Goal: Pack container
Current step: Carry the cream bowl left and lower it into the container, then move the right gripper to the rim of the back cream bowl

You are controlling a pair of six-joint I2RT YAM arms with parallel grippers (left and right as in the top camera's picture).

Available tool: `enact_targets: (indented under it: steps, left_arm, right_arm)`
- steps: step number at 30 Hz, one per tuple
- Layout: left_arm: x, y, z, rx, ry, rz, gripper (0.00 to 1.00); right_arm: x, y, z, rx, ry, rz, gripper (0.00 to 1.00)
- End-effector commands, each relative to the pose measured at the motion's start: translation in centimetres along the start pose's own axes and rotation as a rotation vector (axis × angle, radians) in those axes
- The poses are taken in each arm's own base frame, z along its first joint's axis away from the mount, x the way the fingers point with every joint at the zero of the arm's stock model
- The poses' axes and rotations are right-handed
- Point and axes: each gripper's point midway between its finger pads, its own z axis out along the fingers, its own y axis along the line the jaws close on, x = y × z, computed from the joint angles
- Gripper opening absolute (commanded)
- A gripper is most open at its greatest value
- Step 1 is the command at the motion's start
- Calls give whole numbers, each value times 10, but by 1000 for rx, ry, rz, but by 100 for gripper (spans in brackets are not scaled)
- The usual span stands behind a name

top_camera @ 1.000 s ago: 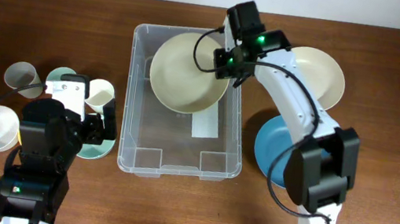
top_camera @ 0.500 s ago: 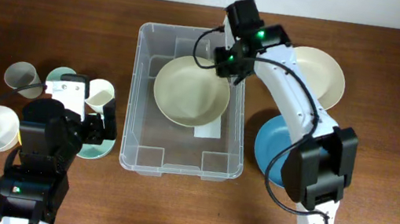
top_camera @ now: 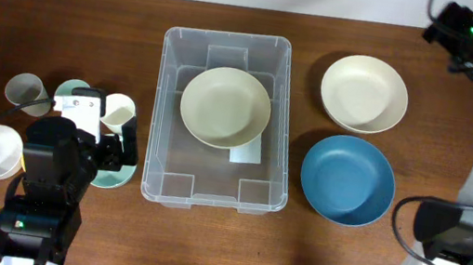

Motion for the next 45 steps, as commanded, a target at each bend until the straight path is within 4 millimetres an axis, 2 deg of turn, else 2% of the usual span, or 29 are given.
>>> enact_targets:
  steps: [1, 5, 7, 10, 18, 21, 25, 27, 29, 30, 37, 40, 45]
  left_arm:
    - [-8, 1, -3, 0, -19, -12, 100]
    - [-8, 1, -3, 0, -19, -12, 100]
    - [-8, 0, -3, 1, -19, -12, 100]
    - [-8, 0, -3, 1, -19, -12, 100]
    - [-8, 0, -3, 1, -19, -12, 100]
    - [-8, 0, -3, 1, -18, -12, 100]
    - [-8, 1, -3, 0, -18, -12, 100]
    - [-8, 0, -3, 1, -18, -12, 100]
    - [-8, 1, -3, 0, -18, -12, 100]
    - [-8, 0, -3, 1, -18, -12, 100]
    - [-8, 1, -3, 0, -18, -12, 100]
    - [-8, 1, -3, 0, -18, -12, 100]
    - [-8, 1, -3, 0, -18, -12, 100]
  right_arm:
    - [28, -23, 46, -115, 189, 16, 92]
    - [54, -55, 90, -142, 285, 91, 92]
    - [75, -70, 120, -130, 318, 108, 92]
    - [92, -77, 148, -132, 324, 105, 92]
    - [123, -76, 193, -119, 312, 88, 92]
    - [128, -87, 203, -42, 311, 120, 85]
    - [134, -91, 214, -23, 326, 136, 80]
    - [136, -92, 216, -17, 329, 136, 68]
    - [135, -93, 216, -15, 325, 135, 61]
    - [134, -93, 216, -16, 323, 134, 54]
    - [134, -93, 216, -16, 323, 134, 17]
    - [134, -93, 216, -16, 323, 134, 7]
    - [134, -93, 216, -17, 323, 134, 4]
